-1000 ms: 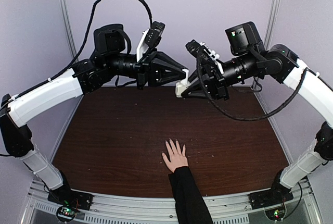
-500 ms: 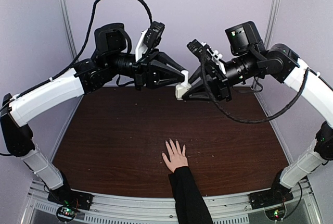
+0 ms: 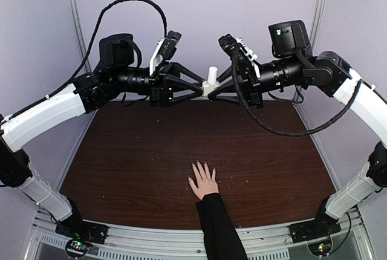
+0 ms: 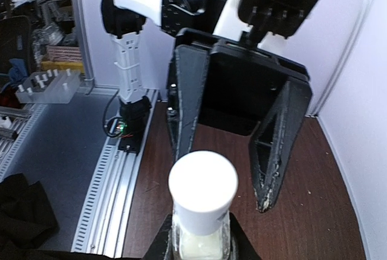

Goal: Paint the nails
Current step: Screw the nail polish bottle cap onto the nail polish bottle.

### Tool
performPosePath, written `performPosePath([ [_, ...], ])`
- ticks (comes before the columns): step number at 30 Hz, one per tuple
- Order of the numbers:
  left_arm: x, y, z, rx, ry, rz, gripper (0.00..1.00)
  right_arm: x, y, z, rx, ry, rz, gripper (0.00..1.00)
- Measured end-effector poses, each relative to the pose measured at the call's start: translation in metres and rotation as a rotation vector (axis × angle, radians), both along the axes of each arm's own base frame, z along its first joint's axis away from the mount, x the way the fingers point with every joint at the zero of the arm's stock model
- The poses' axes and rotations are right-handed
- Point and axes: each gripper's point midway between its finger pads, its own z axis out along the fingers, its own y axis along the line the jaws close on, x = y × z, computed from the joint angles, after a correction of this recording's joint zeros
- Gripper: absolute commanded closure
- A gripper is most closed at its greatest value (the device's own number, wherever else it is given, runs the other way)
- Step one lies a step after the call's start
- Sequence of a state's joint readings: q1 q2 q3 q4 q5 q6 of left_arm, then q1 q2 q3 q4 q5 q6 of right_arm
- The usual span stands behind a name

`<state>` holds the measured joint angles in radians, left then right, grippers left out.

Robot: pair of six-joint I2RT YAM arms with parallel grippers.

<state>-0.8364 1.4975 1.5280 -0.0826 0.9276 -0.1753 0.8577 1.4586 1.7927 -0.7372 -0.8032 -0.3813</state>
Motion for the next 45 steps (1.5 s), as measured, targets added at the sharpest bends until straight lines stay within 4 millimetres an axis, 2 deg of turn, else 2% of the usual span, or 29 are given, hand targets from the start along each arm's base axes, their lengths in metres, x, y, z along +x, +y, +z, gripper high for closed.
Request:
performPosePath([
  [13, 0.066, 0.019, -0.003, 0.002, -0.022, 0.463, 0.49, 0.087, -0.016, -0.023, -0.053, -0.053, -0.503, 1.0],
  [17, 0.078, 0.017, -0.006, 0.009, -0.03, 0.542, 0.49, 0.107, -0.023, -0.029, -0.058, -0.044, -0.626, 1.0],
  [21, 0.085, 0.006, -0.012, 0.028, -0.04, 0.59, 0.49, 0.121, -0.026, -0.032, -0.055, -0.03, -0.71, 1.0],
  [29, 0.097, -0.011, -0.019, 0.049, -0.052, 0.643, 0.51, 0.135, -0.026, -0.043, -0.072, -0.006, -0.787, 1.0],
  [37, 0.107, -0.016, -0.019, 0.05, -0.059, 0.689, 0.59, 0.133, -0.02, -0.049, -0.088, -0.01, -0.791, 1.0],
  [45, 0.111, -0.019, -0.018, 0.044, -0.06, 0.698, 0.63, 0.132, -0.015, -0.055, -0.1, -0.01, -0.787, 1.0],
])
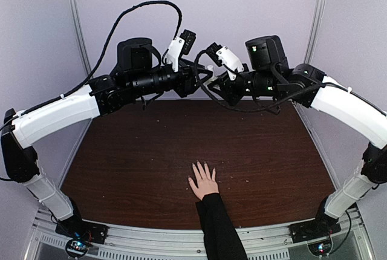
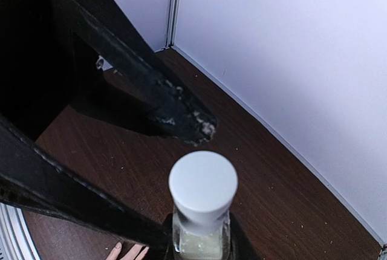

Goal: Paint the nails
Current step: Screw the nail polish bottle cap onto the nail polish bottle.

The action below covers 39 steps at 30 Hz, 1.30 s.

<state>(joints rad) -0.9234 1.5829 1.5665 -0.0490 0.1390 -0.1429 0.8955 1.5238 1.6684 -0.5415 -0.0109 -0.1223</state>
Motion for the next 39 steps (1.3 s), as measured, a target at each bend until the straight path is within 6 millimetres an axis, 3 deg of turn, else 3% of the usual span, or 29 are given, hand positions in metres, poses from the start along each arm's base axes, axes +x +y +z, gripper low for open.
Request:
performPosePath([
  [8, 0.001, -0.001, 0.004, -0.01, -0.008, 0.001, 0.72, 0.0, 0.004, -0.005, -0.011, 0.003, 0.0, 1.0],
  [17, 0.001, -0.004, 0.004, -0.013, -0.012, -0.004, 0.94, -0.001, 0.004, -0.005, -0.012, 0.004, 0.001, 1.0],
  [27, -0.007, -0.008, 0.003, -0.01, -0.006, -0.064, 1.0, -0.007, 0.005, -0.005, -0.023, 0.015, 0.043, 1.0],
  [39, -0.03, -0.01, 0.005, -0.013, 0.012, -0.23, 1.0, -0.033, 0.004, -0.002, 0.013, 0.094, 0.245, 1.0],
])
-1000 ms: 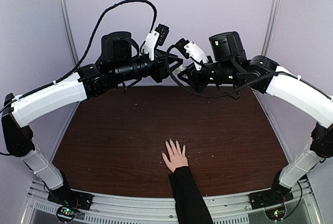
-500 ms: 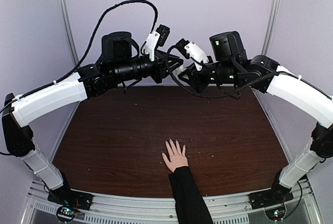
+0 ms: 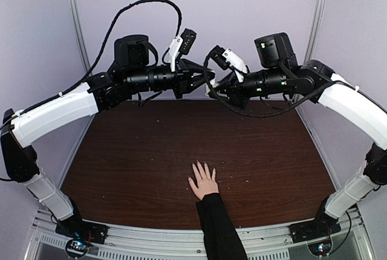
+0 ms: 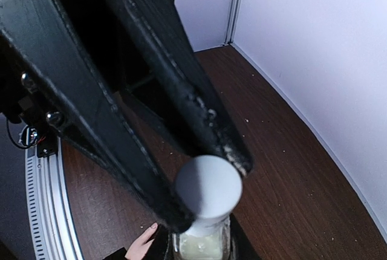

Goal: Paint the nails
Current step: Screw the nail polish bottle cap onto the nail polish bottle.

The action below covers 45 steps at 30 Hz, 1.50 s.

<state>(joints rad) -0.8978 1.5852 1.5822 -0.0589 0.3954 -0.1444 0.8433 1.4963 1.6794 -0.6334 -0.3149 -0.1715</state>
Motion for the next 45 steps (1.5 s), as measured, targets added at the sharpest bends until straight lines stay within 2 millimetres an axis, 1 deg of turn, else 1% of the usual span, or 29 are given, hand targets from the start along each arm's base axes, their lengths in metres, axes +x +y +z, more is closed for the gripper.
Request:
performPosePath([
  [12, -0.036, -0.001, 0.015, -0.029, -0.005, -0.206, 1.0, -0.037, 0.001, 0.015, 0.026, 0.034, 0.212, 1.0],
  [25, -0.085, 0.003, 0.033, -0.066, -0.019, -0.488, 1.0, -0.09, 0.003, 0.036, 0.071, 0.061, 0.487, 1.0],
  [28, -0.094, 0.004, 0.037, -0.077, -0.021, -0.55, 1.0, -0.1, 0.003, 0.04, 0.084, 0.076, 0.543, 1.0],
  [34, -0.107, 0.006, 0.043, -0.095, -0.02, -0.635, 1.0, -0.114, 0.005, 0.048, 0.112, 0.102, 0.627, 1.0],
  [40, -0.113, 0.007, 0.048, -0.106, -0.023, -0.68, 1.0, -0.121, 0.006, 0.054, 0.131, 0.117, 0.673, 1.0],
  [45, -0.115, 0.007, 0.048, -0.104, -0.018, -0.687, 0.86, -0.123, 0.005, 0.053, 0.128, 0.126, 0.68, 1.0],
])
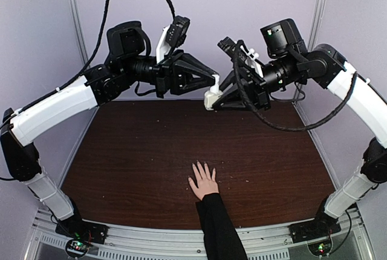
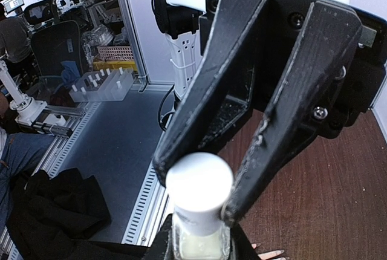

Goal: Paint the nails
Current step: Screw the nail polish bottle cap onto the nail polish bottle.

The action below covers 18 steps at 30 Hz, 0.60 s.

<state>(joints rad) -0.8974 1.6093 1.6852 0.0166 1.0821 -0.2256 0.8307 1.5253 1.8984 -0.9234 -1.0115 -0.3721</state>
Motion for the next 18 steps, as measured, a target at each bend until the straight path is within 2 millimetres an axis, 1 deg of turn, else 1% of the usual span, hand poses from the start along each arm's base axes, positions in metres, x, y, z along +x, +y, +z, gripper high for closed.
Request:
performPosePath([
  [6, 0.001, 0.0, -0.001, -0.001, -0.02, 0.013, 0.78, 0.0, 0.0, -0.001, -0.002, -0.004, 0.001, 1.0],
  [8, 0.001, 0.001, -0.008, 0.024, -0.007, 0.014, 0.75, 0.001, 0.002, 0.004, 0.021, -0.023, 0.005, 1.0],
  [12, 0.004, 0.002, -0.011, 0.04, -0.006, 0.028, 0.71, 0.001, 0.001, 0.003, 0.015, -0.026, 0.006, 1.0],
  [15, 0.006, 0.004, -0.011, 0.045, -0.006, 0.043, 0.64, 0.001, 0.001, 0.003, 0.017, -0.03, 0.005, 1.0],
  [18, 0.01, 0.006, -0.013, 0.053, -0.005, 0.073, 0.6, 0.006, 0.003, 0.002, 0.014, -0.044, -0.02, 1.0],
])
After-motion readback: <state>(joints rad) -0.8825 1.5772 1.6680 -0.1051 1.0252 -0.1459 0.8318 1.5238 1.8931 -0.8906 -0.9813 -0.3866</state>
